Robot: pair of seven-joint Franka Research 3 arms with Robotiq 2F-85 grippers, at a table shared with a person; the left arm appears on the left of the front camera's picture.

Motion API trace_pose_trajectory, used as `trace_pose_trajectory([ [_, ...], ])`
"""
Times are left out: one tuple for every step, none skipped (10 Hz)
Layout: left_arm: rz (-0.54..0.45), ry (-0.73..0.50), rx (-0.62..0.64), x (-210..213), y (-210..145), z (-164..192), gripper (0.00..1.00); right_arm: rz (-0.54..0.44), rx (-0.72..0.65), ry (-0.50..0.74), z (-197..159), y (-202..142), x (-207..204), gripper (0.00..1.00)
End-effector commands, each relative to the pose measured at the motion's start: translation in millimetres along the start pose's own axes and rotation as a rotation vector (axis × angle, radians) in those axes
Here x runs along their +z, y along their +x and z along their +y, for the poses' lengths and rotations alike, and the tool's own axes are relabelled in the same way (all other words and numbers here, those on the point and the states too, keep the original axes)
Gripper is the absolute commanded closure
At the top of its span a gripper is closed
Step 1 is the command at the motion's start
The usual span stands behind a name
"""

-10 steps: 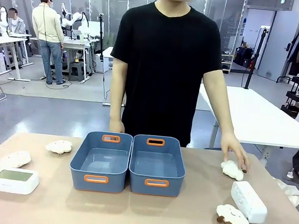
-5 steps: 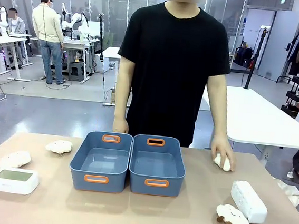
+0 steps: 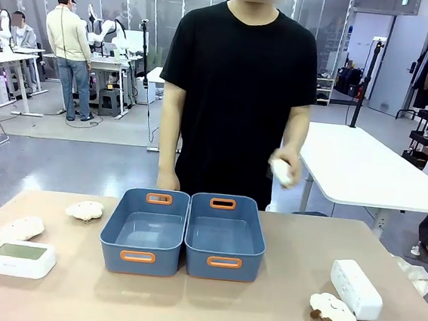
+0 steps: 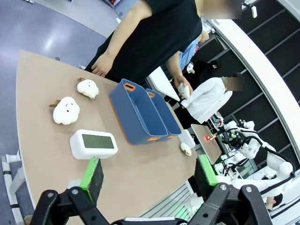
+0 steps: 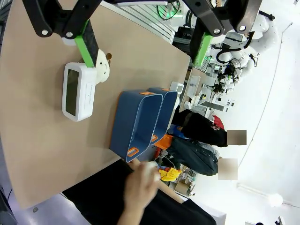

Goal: Sort the digital clocks into the basket.
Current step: Pick up the Digital clock from the table and place it into the empty Plastic storage basket.

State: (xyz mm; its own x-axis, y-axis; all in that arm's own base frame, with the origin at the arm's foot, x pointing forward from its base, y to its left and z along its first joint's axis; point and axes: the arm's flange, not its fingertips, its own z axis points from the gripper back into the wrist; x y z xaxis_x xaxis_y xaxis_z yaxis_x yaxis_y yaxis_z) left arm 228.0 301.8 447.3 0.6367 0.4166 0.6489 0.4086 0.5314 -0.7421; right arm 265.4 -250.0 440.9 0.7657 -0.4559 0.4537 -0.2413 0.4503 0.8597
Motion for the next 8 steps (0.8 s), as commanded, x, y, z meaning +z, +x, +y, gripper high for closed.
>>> trace_pose_trajectory([
  [0.005,-0.013,-0.014,2.0,-0.8,-2.1,0.00,0.004,0.003,0.004,0.4,-0.7,0.2,0.00],
  [0.005,-0.013,-0.014,2.0,-0.8,-2.1,0.00,0.004,0.003,0.004,0.4,-0.7,0.2,0.00],
  [0.005,-0.013,-0.014,2.0,-0.8,-2.1,0.00,0.004,0.003,0.004,0.4,-0.7,0.2,0.00],
  [0.005,-0.013,-0.014,2.0,-0.8,-2.1,0.00,0.004,0.003,0.004,0.4,-0.7,0.2,0.00],
  [0.005,-0.013,-0.014,2.0,-0.8,-2.1,0.00,0.004,0.003,0.004,0.4,-0.7,0.2,0.00],
  [0.005,-0.013,-0.014,2.0,-0.8,-2.1,0.00,0.004,0.003,0.004,0.4,-0.7,0.2,0.00],
  [0.005,-0.013,-0.014,2.0,-0.8,-2.1,0.00,0.004,0.003,0.004,0.4,-0.7,0.2,0.00],
  [0.005,-0.013,-0.014,2.0,-0.8,-2.1,0.00,0.004,0.003,0.004,0.4,-0.7,0.2,0.00],
])
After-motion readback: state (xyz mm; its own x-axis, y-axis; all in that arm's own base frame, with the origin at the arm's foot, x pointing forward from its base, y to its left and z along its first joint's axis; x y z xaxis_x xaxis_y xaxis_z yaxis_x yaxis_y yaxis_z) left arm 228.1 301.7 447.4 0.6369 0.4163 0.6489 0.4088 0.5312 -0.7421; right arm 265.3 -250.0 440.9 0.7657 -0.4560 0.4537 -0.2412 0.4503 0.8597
